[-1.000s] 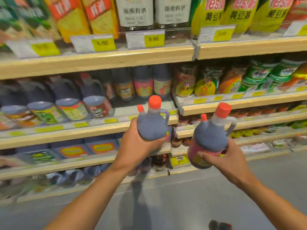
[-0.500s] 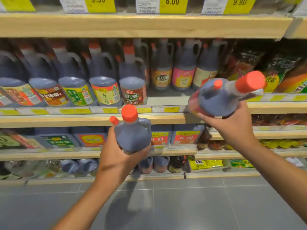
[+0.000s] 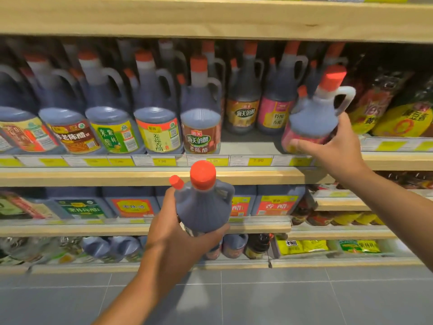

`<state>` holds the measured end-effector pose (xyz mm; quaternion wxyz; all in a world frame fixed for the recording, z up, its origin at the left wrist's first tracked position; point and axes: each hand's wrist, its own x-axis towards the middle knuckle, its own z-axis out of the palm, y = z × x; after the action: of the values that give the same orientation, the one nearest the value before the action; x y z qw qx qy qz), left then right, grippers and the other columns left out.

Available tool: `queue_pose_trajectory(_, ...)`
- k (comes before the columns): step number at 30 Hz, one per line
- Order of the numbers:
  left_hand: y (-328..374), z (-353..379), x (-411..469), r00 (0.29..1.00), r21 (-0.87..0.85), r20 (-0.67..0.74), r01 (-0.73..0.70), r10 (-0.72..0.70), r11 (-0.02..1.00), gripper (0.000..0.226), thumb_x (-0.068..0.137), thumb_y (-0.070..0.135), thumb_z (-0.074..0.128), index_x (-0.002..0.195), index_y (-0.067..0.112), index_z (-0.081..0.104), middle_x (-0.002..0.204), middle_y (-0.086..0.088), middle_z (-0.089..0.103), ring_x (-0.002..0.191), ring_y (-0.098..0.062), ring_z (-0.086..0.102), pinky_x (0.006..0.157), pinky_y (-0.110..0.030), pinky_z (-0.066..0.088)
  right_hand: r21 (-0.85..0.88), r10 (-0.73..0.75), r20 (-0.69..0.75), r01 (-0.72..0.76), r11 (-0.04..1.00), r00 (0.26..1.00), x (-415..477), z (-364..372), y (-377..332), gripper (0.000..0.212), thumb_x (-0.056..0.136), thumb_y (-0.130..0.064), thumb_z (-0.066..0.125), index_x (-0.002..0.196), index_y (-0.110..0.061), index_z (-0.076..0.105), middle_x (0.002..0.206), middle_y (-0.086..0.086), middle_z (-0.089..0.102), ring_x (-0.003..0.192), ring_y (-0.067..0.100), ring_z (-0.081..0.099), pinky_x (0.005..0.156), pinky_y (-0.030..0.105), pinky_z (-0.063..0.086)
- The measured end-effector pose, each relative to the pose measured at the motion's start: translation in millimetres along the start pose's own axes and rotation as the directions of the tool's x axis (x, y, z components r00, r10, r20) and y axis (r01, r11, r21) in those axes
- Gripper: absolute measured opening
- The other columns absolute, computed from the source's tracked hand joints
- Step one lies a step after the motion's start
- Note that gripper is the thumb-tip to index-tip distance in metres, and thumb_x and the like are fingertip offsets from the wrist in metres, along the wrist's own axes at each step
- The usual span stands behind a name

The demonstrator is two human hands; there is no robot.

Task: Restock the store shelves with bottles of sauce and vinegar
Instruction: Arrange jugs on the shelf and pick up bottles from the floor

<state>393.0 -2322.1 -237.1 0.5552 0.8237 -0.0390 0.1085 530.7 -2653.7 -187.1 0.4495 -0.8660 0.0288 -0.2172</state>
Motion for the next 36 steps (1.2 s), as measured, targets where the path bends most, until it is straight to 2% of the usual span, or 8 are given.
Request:
queue_pose_trajectory(6, 11.7, 14.5, 21.0, 0.999, -0.093, -0.036, -0.004, 0.001, 0.996, 0.090, 0.048, 0.060, 0.091, 0.127, 0.044, 0.051, 0.111, 0.029, 0.068, 0.103, 0.007, 0.065, 0.069, -0.008, 0.051, -0.008, 0.103, 0.032, -0.103, 0.995, 0.994, 22.8, -1.6, 13.9, 0.079, 0.062, -0.053, 0.093, 0.120, -0.019, 0.051, 0.115, -0.001, 0.066, 0.106, 0.018, 0.065, 0.090, 0.044, 0.058)
queue_pose_trajectory(11, 34.7, 36.7, 51.1, 0.995, -0.178, -0.015, -0.098, 0.097, 0.979, 0.097, 0.051, 0.055, 0.098, 0.135, 0.037, 0.053, 0.117, 0.021, 0.069, 0.111, -0.002, 0.066, 0.081, -0.011, 0.054, 0.006, 0.104, 0.062, -0.105, 0.994, 0.993, 24.2, -4.4, 14.1, 0.074, 0.062, -0.052, 0.093, 0.115, -0.022, 0.051, 0.104, -0.015, 0.064, 0.095, -0.001, 0.063, 0.069, 0.018, 0.048)
queue_pose_trajectory(19, 69.6, 86.8, 124.1, 0.968, -0.171, -0.037, -0.252, 0.250, 0.952, 0.087, 0.063, 0.050, 0.095, 0.133, 0.039, 0.044, 0.127, 0.028, 0.059, 0.124, 0.005, 0.056, 0.095, -0.009, 0.045, 0.010, 0.103, 0.061, -0.103, 0.995, 0.993, 21.3, -2.6, 15.0, 0.070, 0.066, -0.050, 0.092, 0.115, -0.023, 0.050, 0.104, -0.018, 0.062, 0.094, -0.007, 0.059, 0.066, 0.013, 0.045)
queue_pose_trajectory(21, 70.1, 96.2, 140.0, 0.974, -0.145, -0.037, -0.226, 0.223, 0.963, 0.085, 0.063, 0.054, 0.093, 0.131, 0.036, 0.044, 0.129, 0.022, 0.059, 0.124, 0.004, 0.056, 0.096, -0.016, 0.049, 0.003, 0.101, 0.064, -0.101, 0.995, 0.993, 21.5, -2.8, 15.9, 0.071, 0.066, -0.052, 0.091, 0.117, -0.025, 0.049, 0.105, -0.018, 0.062, 0.095, -0.006, 0.059, 0.069, 0.017, 0.046)
queue_pose_trajectory(24, 71.3, 109.4, 156.0, 0.992, -0.063, -0.059, -0.115, 0.112, 0.991, 0.077, 0.058, 0.056, 0.092, 0.115, 0.037, 0.043, 0.110, 0.025, 0.057, 0.103, 0.020, 0.055, 0.079, -0.007, 0.048, -0.003, 0.104, 0.077, -0.104, 0.995, 0.992, 21.5, -3.4, 17.9, 0.073, 0.066, -0.054, 0.091, 0.119, -0.028, 0.048, 0.107, -0.017, 0.063, 0.097, 0.000, 0.062, 0.072, 0.019, 0.048)
queue_pose_trajectory(26, 69.9, 116.5, 161.9, 0.997, -0.001, -0.077, -0.019, 0.019, 1.000, 0.076, 0.058, 0.055, 0.093, 0.109, 0.031, 0.042, 0.101, 0.025, 0.053, 0.093, 0.011, 0.057, 0.077, -0.013, 0.049, -0.004, 0.104, 0.081, -0.104, 0.995, 0.991, 21.1, -3.6, 19.0, 0.074, 0.065, -0.056, 0.090, 0.119, -0.029, 0.048, 0.108, -0.018, 0.064, 0.097, 0.002, 0.063, 0.072, 0.018, 0.049)
queue_pose_trajectory(30, 70.0, 122.4, 174.2, 0.988, 0.067, -0.095, 0.126, -0.119, 0.990, 0.080, 0.056, 0.062, 0.092, 0.109, 0.021, 0.050, 0.109, 0.004, 0.062, 0.104, -0.020, 0.063, 0.091, -0.043, 0.058, -0.005, 0.097, 0.079, -0.097, 0.995, 0.992, 21.1, -3.4, 20.0, 0.076, 0.063, -0.059, 0.089, 0.120, -0.030, 0.048, 0.109, -0.018, 0.065, 0.097, -0.002, 0.062, 0.071, 0.017, 0.048)
queue_pose_trajectory(36, 78.5, 118.9, 176.4, 0.983, 0.133, -0.050, 0.182, -0.177, 0.974, 0.088, 0.054, 0.071, 0.085, 0.117, 0.017, 0.058, 0.112, 0.001, 0.069, 0.104, -0.023, 0.067, 0.090, -0.044, 0.059, -0.040, 0.109, 0.086, -0.106, 0.994, 0.990, 18.9, -3.3, 16.6, 0.073, 0.067, -0.058, 0.087, 0.121, -0.027, 0.048, 0.107, -0.016, 0.063, 0.100, 0.009, 0.063, 0.075, 0.024, 0.050)
